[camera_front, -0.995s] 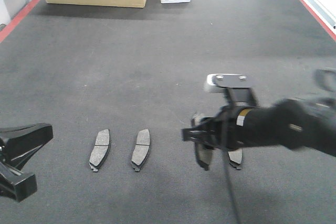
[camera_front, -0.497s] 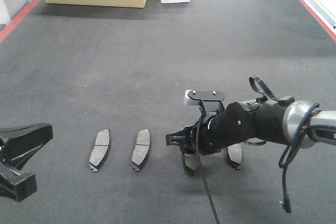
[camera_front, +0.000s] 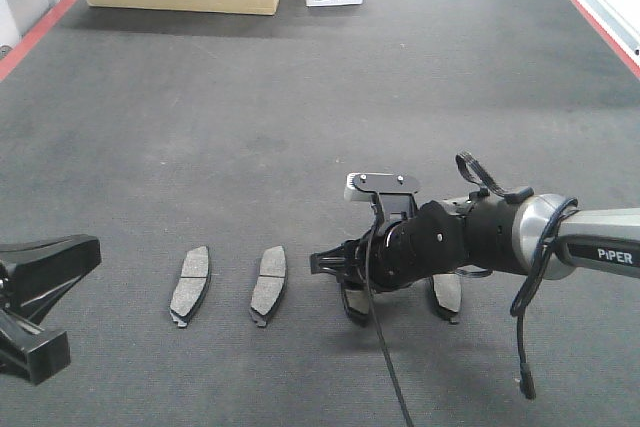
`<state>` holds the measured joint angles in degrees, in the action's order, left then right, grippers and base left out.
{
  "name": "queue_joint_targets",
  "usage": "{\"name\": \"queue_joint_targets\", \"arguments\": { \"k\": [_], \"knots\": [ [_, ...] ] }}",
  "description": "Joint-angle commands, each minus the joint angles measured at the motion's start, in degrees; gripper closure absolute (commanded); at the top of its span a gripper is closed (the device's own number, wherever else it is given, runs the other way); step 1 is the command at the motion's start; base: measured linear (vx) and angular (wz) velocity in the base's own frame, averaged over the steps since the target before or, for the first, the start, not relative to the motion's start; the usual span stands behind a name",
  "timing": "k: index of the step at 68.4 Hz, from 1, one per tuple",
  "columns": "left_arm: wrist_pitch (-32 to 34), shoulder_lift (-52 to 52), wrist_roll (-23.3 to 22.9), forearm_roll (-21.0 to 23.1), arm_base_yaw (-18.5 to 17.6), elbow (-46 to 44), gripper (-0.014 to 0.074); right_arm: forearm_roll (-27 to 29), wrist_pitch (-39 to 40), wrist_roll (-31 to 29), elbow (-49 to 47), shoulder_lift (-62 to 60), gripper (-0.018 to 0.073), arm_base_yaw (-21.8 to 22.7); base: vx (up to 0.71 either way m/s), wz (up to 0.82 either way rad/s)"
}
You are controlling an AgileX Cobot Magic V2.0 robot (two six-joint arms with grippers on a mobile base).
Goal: Move and align brake pads A on conveyor
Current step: 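Extend the right gripper with its pad over the belt, then lower the right gripper's pad beside the other pads and release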
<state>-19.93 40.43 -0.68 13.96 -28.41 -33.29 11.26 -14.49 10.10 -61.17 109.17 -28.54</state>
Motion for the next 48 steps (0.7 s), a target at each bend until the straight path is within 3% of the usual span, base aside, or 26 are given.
{"name": "queue_joint_targets", "arguments": {
  "k": [1, 35, 48],
  "knots": [
    [3.61, -0.19, 0.10, 0.48, -0.19, -1.56, 0.0603, -0.31, 4.30, -0.25, -1.64, -2.14, 0.0380, 1.12, 0.00, 0.00],
    [3.61, -0.19, 0.10, 0.48, -0.19, -1.56, 0.0603, -0.34, 1.05, -0.68, -1.64, -2.14, 0.0139, 2.72, 0.00, 0.00],
    [3.61, -0.19, 0.10, 0.48, -0.19, -1.56, 0.0603, -0.50, -2.48, -0.68, -1.64, -6.17, 0.0125, 2.72, 0.00, 0.00]
  ]
}}
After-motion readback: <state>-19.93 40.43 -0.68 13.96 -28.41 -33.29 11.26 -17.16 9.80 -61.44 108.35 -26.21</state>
